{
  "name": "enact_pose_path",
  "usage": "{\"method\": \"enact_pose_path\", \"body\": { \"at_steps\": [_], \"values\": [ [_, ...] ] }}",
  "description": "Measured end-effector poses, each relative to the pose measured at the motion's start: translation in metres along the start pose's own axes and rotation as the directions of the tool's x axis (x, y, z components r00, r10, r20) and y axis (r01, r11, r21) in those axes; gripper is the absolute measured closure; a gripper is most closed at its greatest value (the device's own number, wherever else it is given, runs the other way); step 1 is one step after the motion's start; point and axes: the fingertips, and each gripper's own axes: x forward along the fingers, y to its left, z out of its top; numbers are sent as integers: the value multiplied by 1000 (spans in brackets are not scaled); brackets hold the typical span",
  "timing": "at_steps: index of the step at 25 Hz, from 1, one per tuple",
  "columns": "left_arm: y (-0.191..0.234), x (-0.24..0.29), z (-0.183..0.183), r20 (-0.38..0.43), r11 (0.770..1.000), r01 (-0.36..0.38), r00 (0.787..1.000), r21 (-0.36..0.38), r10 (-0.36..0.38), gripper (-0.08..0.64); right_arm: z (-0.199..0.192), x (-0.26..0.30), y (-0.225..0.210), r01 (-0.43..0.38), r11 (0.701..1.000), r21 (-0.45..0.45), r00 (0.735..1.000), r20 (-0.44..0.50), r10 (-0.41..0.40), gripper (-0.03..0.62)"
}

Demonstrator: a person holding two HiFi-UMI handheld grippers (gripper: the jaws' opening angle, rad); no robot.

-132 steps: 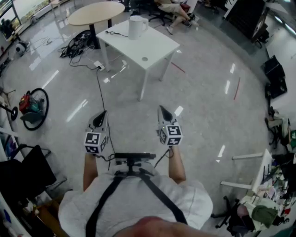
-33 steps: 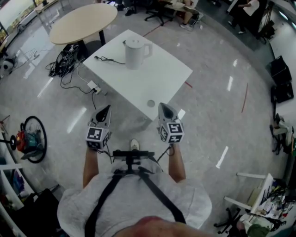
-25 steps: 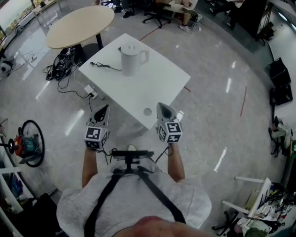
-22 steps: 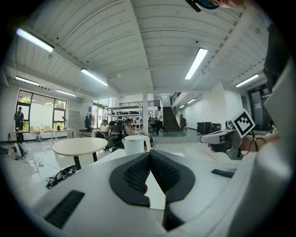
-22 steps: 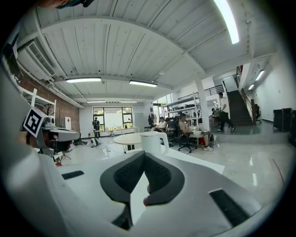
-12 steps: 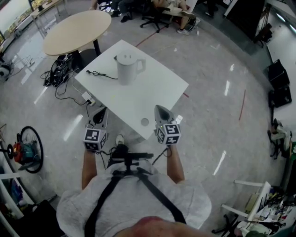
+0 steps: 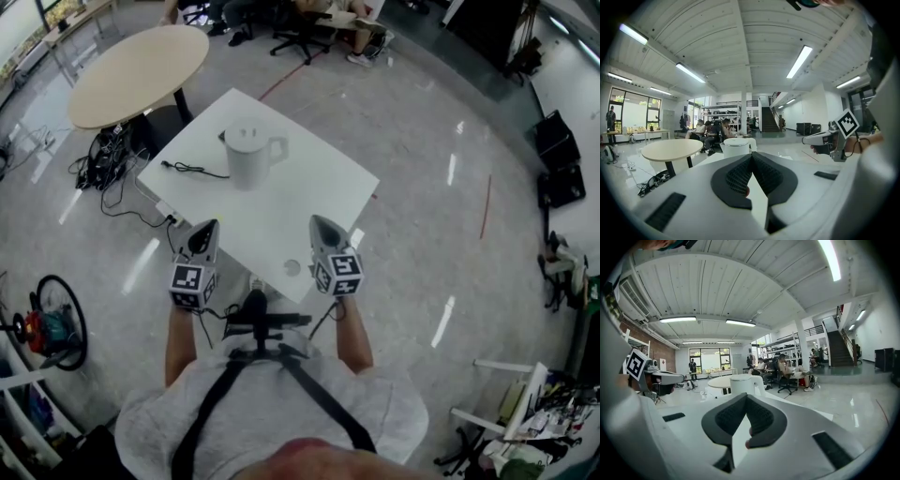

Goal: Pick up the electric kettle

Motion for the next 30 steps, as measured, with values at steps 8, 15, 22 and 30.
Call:
{"method": "enact_pose_path", "body": {
  "at_steps": [8, 15, 22, 30],
  "values": [
    [17, 35, -6, -28, 1000, 1, 1000, 1, -1, 554, 1, 30, -13, 14, 1000, 2, 1000, -5, -14, 581],
    [27, 59, -12, -46, 1000, 4, 999, -1, -4, 554, -4, 56, -15, 12, 1000, 7, 1000, -23, -12, 581],
    [26, 80, -22, -13, 998, 43, 999, 42, -43, 554, -18, 80, -13, -22, 1000, -20, 998, -65, 20, 581],
    [32, 94, -25, 4, 998, 50, 999, 27, -50, 554, -17, 101, -20, -14, 1000, -19, 998, -63, 13, 581]
  ]
}}
